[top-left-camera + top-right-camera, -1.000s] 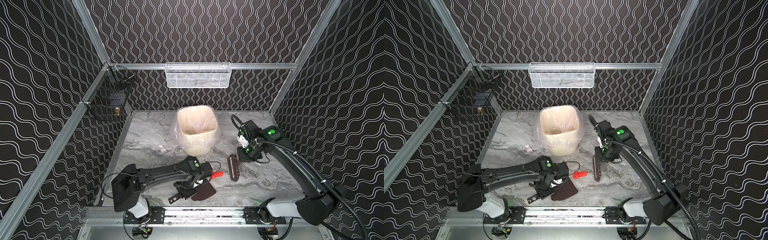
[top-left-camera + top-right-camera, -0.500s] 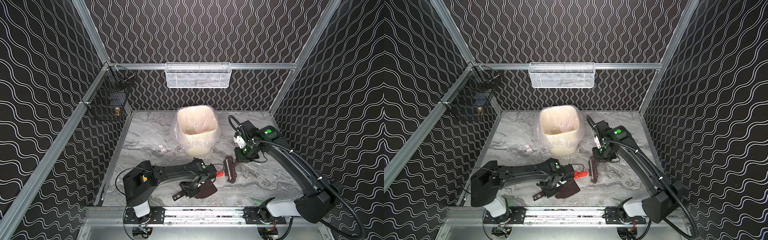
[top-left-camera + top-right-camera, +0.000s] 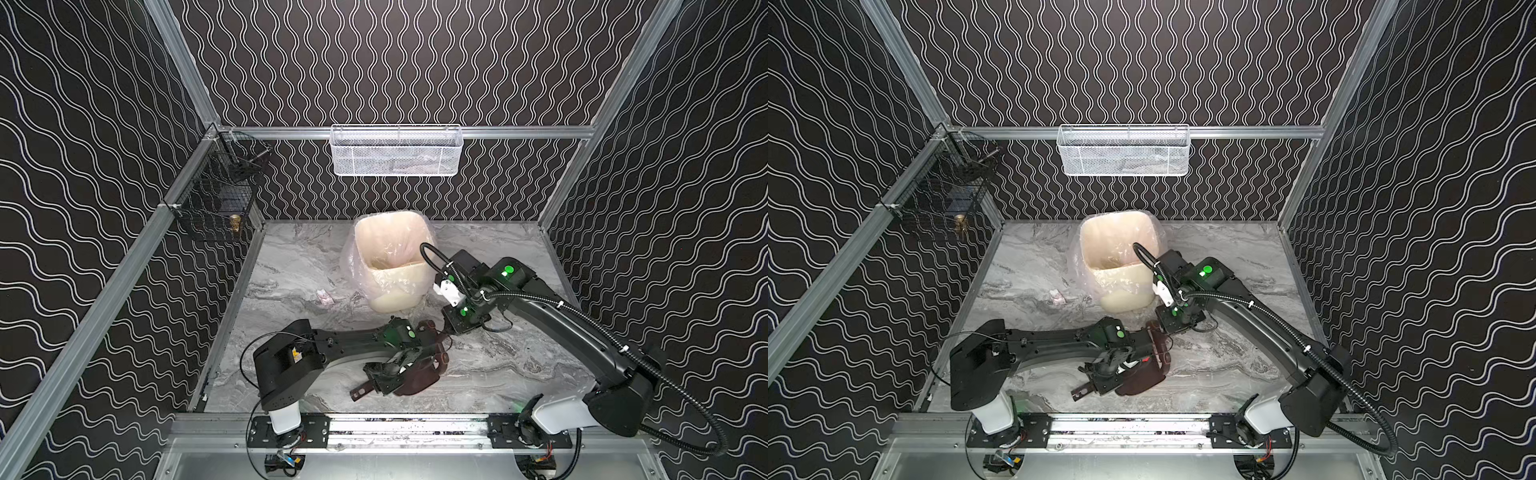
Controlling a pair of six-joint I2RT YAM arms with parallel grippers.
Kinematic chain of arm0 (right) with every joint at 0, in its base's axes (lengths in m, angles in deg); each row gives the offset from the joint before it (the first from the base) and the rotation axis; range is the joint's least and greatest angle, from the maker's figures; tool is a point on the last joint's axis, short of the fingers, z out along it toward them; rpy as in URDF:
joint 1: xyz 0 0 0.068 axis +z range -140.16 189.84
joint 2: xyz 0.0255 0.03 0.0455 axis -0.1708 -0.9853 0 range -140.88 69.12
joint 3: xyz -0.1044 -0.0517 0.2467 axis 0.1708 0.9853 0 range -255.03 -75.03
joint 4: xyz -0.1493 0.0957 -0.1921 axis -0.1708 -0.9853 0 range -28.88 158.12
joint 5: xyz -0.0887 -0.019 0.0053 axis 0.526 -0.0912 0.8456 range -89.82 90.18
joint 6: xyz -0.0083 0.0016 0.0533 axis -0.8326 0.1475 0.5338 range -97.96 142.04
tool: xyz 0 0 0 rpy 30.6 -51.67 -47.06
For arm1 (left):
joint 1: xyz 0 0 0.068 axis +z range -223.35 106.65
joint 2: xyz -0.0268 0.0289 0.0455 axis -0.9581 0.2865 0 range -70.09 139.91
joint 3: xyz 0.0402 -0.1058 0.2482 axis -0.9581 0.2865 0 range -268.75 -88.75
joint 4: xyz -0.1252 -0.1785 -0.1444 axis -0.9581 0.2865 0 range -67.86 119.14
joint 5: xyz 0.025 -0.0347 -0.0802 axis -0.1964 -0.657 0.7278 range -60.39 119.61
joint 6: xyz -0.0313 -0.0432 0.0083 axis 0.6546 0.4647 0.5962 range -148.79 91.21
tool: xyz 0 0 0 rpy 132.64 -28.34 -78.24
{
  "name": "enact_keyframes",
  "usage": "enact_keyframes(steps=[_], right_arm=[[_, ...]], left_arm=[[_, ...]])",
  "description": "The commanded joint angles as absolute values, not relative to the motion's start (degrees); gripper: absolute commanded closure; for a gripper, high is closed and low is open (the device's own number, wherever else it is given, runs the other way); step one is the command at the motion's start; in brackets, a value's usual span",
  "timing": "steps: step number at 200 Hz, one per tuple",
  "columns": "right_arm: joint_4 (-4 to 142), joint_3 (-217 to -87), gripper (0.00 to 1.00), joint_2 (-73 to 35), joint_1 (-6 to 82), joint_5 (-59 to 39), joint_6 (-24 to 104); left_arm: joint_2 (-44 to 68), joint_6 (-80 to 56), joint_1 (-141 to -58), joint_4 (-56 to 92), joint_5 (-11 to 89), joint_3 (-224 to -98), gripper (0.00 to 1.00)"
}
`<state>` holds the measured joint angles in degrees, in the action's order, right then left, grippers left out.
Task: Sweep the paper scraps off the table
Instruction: 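Sweep the red scrap into the dustpan with the right gripper's brush, then lift the dustpan to the bin with the left while the right draws back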
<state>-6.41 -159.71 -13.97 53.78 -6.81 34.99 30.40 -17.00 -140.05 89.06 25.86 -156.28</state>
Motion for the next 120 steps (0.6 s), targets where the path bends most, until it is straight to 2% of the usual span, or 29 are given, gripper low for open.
enact_keyframes(steps=[1, 37, 120], right_arm=[[-7.55, -160.85, 1.00, -13.65, 54.57, -11.97, 37.10], [-10.33, -160.34, 1.00, -11.24, 53.85, -8.97, 37.78], [-10.97, -158.29, 1.00, -1.45, 37.43, -11.21, 32.09]], left_arm=[[29.60, -15.17, -140.06, 87.44, 26.04, -155.58, 1.00], [27.89, -13.28, -140.06, 85.50, 25.50, -154.30, 1.00], [18.51, -7.55, -142.13, 84.92, 21.54, -153.31, 1.00]])
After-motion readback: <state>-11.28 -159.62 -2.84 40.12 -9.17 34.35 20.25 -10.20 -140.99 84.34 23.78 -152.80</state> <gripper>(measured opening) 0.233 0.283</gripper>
